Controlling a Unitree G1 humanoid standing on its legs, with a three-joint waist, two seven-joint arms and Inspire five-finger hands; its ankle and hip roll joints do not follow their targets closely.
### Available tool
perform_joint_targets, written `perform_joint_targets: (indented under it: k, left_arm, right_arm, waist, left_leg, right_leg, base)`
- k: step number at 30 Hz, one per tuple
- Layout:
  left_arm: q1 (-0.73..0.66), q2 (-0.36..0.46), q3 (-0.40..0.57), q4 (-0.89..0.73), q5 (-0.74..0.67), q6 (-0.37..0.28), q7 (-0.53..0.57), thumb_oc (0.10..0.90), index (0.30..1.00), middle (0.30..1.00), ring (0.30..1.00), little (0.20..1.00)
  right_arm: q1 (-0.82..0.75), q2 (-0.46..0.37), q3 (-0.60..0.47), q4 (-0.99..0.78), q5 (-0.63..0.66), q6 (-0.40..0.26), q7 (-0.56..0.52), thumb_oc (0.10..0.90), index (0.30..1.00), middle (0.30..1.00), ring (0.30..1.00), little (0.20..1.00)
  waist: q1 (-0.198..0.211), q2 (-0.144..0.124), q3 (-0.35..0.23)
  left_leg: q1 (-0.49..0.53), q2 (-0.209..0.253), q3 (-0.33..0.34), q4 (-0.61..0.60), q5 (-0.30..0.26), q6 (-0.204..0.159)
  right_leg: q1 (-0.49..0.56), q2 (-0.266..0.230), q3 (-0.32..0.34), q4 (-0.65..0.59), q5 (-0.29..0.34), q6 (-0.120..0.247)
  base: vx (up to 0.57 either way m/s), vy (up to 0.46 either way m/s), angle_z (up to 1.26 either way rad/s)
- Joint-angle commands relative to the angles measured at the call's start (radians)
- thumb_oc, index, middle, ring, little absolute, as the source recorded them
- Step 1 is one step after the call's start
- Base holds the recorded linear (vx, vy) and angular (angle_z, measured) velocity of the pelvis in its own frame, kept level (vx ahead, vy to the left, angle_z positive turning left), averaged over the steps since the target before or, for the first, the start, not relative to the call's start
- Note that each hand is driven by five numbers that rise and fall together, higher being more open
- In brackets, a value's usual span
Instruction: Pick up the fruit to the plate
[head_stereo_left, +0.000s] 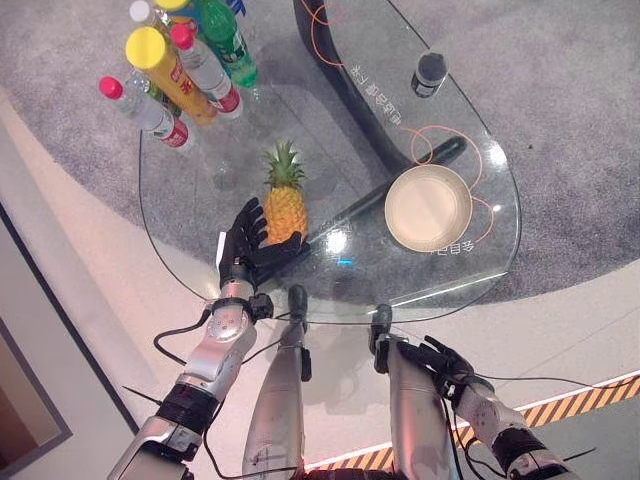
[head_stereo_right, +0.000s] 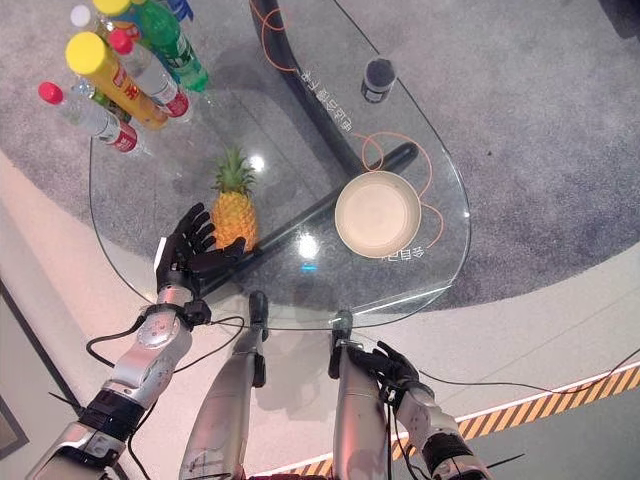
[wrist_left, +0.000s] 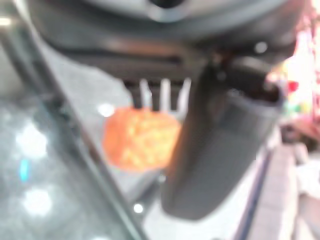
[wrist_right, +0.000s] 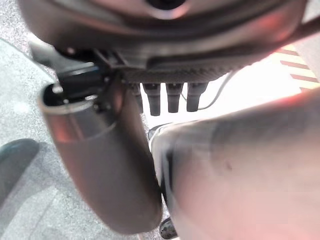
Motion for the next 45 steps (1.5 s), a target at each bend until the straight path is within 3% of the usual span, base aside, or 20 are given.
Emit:
perform_joint_targets:
  k: [1,13,28,45]
  left_arm:
    - [-0.037,0.01,0.016,-0.043,0.05,-0.067,0.043,0.8,0.9,0.9,0.9,0.9]
    - [-0.083,0.021,0.018,0.009,0.137,-0.058,0.157,0.8,0.9,0.9,0.9,0.9]
    - [-0.106,-0.015,-0.032,0.065,0.078,0.009,0.093,0.8,0.9,0.9,0.9,0.9]
    - [-0.241,-0.011,-0.061,0.226,0.03,0.093,0.022,0.8,0.9,0.9,0.9,0.9]
  right_arm:
    - [0.105,-0.036,0.093,0.021,-0.029,0.041,-0.038,0.8,0.9,0.9,0.9,0.9]
    - [0.106,-0.042,0.11,0.003,-0.029,0.037,-0.028,0.8,0.9,0.9,0.9,0.9]
    - [0.076,-0.037,0.114,0.03,-0.031,0.035,-0.016,0.8,0.9,0.9,0.9,0.9]
    - [0.035,-0.036,0.134,0.058,-0.039,0.039,-0.004,0.8,0.9,0.9,0.9,0.9]
  waist:
    - [-0.033,-0.031,0.002]
    - [-0.045,-0.034,0.002]
    - [-0.049,-0.029,0.002]
    - [-0.074,-0.033,0.002]
  left_leg:
    - [-0.042,-0.069,0.016,0.193,-0.122,0.059]
    - [-0.096,-0.072,0.016,0.205,-0.119,0.055]
    - [-0.122,-0.08,0.011,0.202,-0.115,0.054]
    - [-0.133,-0.071,0.032,0.196,-0.105,0.048]
  right_leg:
    - [0.03,0.007,0.007,-0.269,0.273,0.029]
    - [-0.026,0.01,0.013,-0.256,0.275,0.03]
    - [-0.051,0.016,0.016,-0.26,0.28,0.033]
    - [-0.065,0.024,0.032,-0.27,0.287,0.036]
  base:
    - [0.04,0.011,-0.01]
    - [0.0,0.0,0.0]
    - [0.0,-0.001,-0.01]
    - [0.0,0.0,0.0]
